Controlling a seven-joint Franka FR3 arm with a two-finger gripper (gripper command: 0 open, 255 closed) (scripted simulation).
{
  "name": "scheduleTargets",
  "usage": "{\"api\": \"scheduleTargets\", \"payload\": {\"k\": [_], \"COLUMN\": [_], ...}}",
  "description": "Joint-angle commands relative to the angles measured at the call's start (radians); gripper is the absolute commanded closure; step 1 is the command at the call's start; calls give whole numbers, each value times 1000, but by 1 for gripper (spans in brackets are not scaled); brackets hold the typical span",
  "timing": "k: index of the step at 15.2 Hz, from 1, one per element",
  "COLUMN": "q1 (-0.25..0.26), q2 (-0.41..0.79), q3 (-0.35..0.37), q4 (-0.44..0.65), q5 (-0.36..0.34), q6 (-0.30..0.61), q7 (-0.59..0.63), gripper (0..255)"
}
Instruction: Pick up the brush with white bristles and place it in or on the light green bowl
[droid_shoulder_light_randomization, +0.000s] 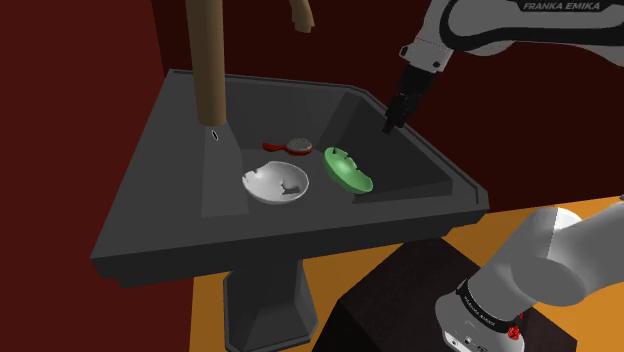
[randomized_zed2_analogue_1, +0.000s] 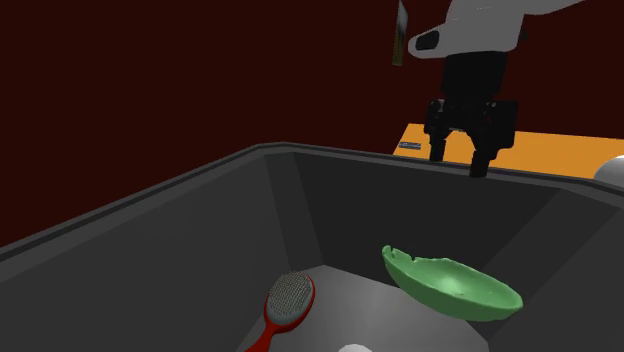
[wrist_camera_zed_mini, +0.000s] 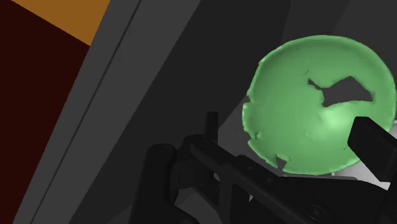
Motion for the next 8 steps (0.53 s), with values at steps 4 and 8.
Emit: {"api": "scheduleTargets", "payload": {"k": [4,8], "q1": [31,49], "q2": [199,364], "q3": [-47,-70], "q4": [104,214], "q5": [59,123], "q6": [74,104], "q7": [-141,-253], "gripper": [0,0]}}
